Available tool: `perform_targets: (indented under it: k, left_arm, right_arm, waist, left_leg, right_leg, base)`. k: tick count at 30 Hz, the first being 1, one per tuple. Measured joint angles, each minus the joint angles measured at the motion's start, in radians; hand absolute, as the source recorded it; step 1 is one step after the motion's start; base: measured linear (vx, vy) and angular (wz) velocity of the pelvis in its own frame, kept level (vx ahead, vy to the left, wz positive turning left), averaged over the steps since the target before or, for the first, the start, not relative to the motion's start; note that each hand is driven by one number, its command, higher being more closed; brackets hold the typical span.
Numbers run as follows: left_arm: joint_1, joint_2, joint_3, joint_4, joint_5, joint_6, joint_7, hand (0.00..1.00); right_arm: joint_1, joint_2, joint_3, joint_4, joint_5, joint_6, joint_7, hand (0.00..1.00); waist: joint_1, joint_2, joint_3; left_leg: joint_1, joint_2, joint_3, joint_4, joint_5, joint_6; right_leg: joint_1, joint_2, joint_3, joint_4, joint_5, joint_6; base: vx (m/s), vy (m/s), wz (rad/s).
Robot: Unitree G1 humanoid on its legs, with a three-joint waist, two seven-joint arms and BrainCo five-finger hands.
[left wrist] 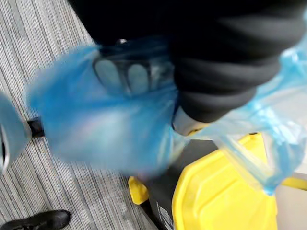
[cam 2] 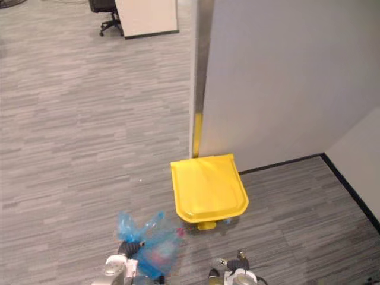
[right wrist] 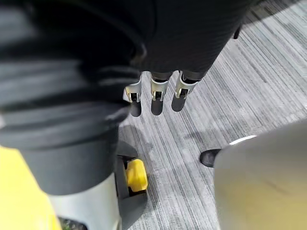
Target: Gather rubbish on tea table into small bin, then transfer packed bag to large trash can.
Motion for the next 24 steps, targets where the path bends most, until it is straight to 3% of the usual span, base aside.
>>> perform_targets:
  k: [5,8,10,13,14,16,18,20,21,22,23,24]
  left_arm:
    - [0.016,0.032,0.002,0.011,0.014,0.001,0.002,1.0]
    - [0.026,0.04,0.011,0.01,0.013,0.001,0.002,1.0]
    - [0.031,0.039,0.01,0.009,0.012,0.002,0.002,1.0]
    - [0.032,0.038,0.013,0.009,0.012,0.004,0.004,1.0]
    - [0.036,0.042,0.014,0.009,0.01,0.005,0.008,1.0]
    - [0.033,0.036,0.029,0.006,0.004,0.012,0.009,1.0]
    - [0.026,0.025,0.052,0.006,-0.006,0.012,0.01,1.0]
    - [0.011,0.023,0.051,0.006,-0.006,0.012,0.01,1.0]
    - [0.004,0.018,0.052,-0.006,-0.006,0.011,0.011,1.0]
    - [-0.003,0.021,0.054,-0.012,-0.006,0.009,0.011,1.0]
    - [-0.016,0.004,0.063,-0.015,-0.006,0.01,0.011,1.0]
    - [-0.036,-0.013,0.074,-0.018,-0.006,0.01,0.009,1.0]
  right_arm:
    - [-0.012,-0.005,0.0,0.016,-0.003,0.0,0.0,0.0]
    - [-0.048,-0.005,0.001,0.015,-0.005,0.0,0.0,0.0]
    - [-0.057,-0.008,-0.001,0.015,-0.009,0.0,0.0,0.0]
    - [-0.044,-0.006,-0.004,0.014,-0.009,0.003,-0.001,0.0]
    - [-0.037,0.003,-0.013,0.003,0.002,-0.001,0.0,0.0]
    - [-0.038,0.002,-0.007,-0.003,0.0,0.0,0.0,0.0]
    - [-0.038,0.003,-0.001,-0.015,0.001,-0.002,-0.001,0.0]
    - [-0.036,0.001,-0.01,-0.017,0.0,0.0,-0.001,0.0]
    - [-0.033,0.002,-0.02,-0.017,-0.003,0.005,-0.001,0.0]
    - [-0.031,0.002,-0.022,-0.017,-0.004,0.006,-0.001,0.0]
    - [-0.047,0.001,-0.024,-0.018,-0.007,0.012,-0.001,0.0]
    - [-0.055,-0.002,-0.03,-0.043,-0.01,0.012,-0.003,0.0]
  waist:
    - [0.002,-0.006,-0.003]
    - [0.008,-0.012,0.0]
    - [0.008,-0.027,0.01]
    - [0.005,-0.024,0.019]
    - [0.001,-0.024,0.034]
    - [0.0,-0.045,0.037]
    - [-0.002,-0.041,0.04]
    - [-0.009,-0.041,0.042]
    - [0.002,-0.051,0.041]
    - [0.006,-0.062,0.045]
    - [0.016,-0.027,0.071]
    - [0.018,-0.011,0.109]
  left_leg:
    - [0.017,0.0,0.001,-0.017,-0.001,-0.001]
    - [0.006,-0.004,0.024,0.01,-0.035,0.007]
    - [-0.023,-0.016,0.026,0.114,-0.108,0.017]
    - [-0.014,-0.005,0.011,0.188,-0.172,0.038]
    - [0.014,-0.002,-0.003,0.209,-0.199,0.048]
    - [0.043,0.003,-0.01,0.23,-0.234,0.06]
    - [0.073,0.03,-0.024,0.232,-0.256,0.048]
    - [0.086,0.046,-0.048,0.235,-0.275,0.032]
    - [0.095,0.047,-0.05,0.239,-0.284,0.015]
    - [0.096,0.049,-0.052,0.256,-0.295,-0.007]
    - [0.095,0.076,-0.06,0.283,-0.305,-0.017]
    - [0.104,0.077,-0.074,0.305,-0.295,-0.03]
  right_leg:
    - [0.011,0.004,0.012,-0.017,0.005,0.006]
    - [-0.035,-0.002,0.051,0.036,-0.016,0.017]
    - [-0.078,-0.029,0.074,0.167,-0.074,0.051]
    - [-0.168,-0.034,0.088,0.442,-0.073,0.081]
    - [-0.239,-0.043,0.085,0.607,-0.072,0.107]
    - [-0.288,-0.04,0.04,0.63,-0.117,0.07]
    - [-0.337,0.004,-0.048,0.488,-0.096,0.034]
    - [-0.325,0.036,-0.085,0.311,0.017,0.008]
    - [-0.281,0.052,-0.078,0.183,0.113,0.0]
    - [-0.259,0.061,-0.081,0.13,0.174,-0.064]
    - [-0.234,0.08,-0.098,0.133,0.186,-0.073]
    - [-0.238,0.073,-0.096,0.217,0.126,-0.085]
  base:
    - [0.05,0.0,-0.08]
    - [0.02,0.033,-0.34]
    - [0.04,0.056,-0.19]
    - [0.02,0.076,0.13]
    - [0.06,0.065,0.22]
    - [0.12,0.038,0.19]
    - [0.22,-0.006,0.23]
    - [0.3,-0.076,0.37]
    - [0.42,-0.13,0.24]
    - [0.43,-0.126,-0.05]
    - [0.35,-0.092,-0.01]
    - [0.3,-0.075,0.07]
